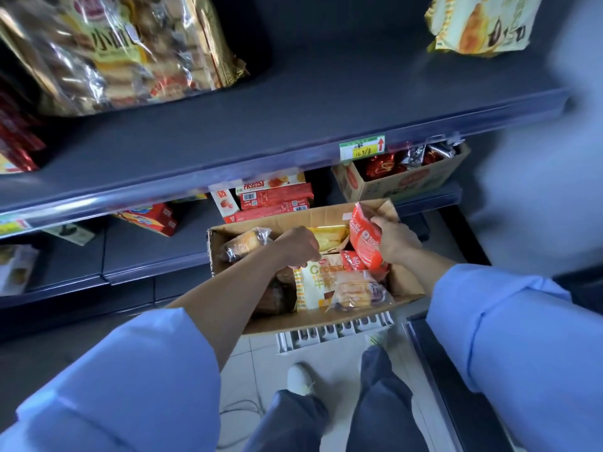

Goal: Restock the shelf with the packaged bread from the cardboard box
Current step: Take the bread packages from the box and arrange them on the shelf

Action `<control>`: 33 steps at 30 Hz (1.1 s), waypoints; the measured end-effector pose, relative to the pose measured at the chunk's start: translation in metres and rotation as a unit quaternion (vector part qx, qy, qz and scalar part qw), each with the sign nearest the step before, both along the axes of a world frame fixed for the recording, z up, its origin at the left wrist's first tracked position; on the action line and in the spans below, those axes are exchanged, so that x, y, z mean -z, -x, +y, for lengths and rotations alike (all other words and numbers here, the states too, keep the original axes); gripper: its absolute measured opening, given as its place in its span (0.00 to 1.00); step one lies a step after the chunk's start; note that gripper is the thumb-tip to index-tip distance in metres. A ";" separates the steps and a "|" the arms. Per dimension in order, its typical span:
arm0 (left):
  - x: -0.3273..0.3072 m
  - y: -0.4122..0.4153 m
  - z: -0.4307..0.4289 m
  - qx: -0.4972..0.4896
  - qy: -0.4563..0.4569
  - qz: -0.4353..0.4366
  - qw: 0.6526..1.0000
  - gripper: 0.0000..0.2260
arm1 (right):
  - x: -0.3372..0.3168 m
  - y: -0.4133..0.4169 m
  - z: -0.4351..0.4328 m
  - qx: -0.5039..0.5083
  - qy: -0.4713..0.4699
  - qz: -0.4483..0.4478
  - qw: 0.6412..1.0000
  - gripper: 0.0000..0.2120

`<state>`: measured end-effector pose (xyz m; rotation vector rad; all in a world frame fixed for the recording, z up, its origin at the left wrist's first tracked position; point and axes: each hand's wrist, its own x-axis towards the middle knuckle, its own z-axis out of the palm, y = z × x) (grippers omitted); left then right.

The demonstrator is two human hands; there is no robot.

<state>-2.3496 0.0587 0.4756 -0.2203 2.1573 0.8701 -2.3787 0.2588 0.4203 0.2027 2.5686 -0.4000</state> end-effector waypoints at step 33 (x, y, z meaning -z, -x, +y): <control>0.092 0.028 0.083 -0.108 -0.062 -0.048 0.991 0.23 | -0.071 0.042 0.071 0.233 0.166 0.006 0.958 0.15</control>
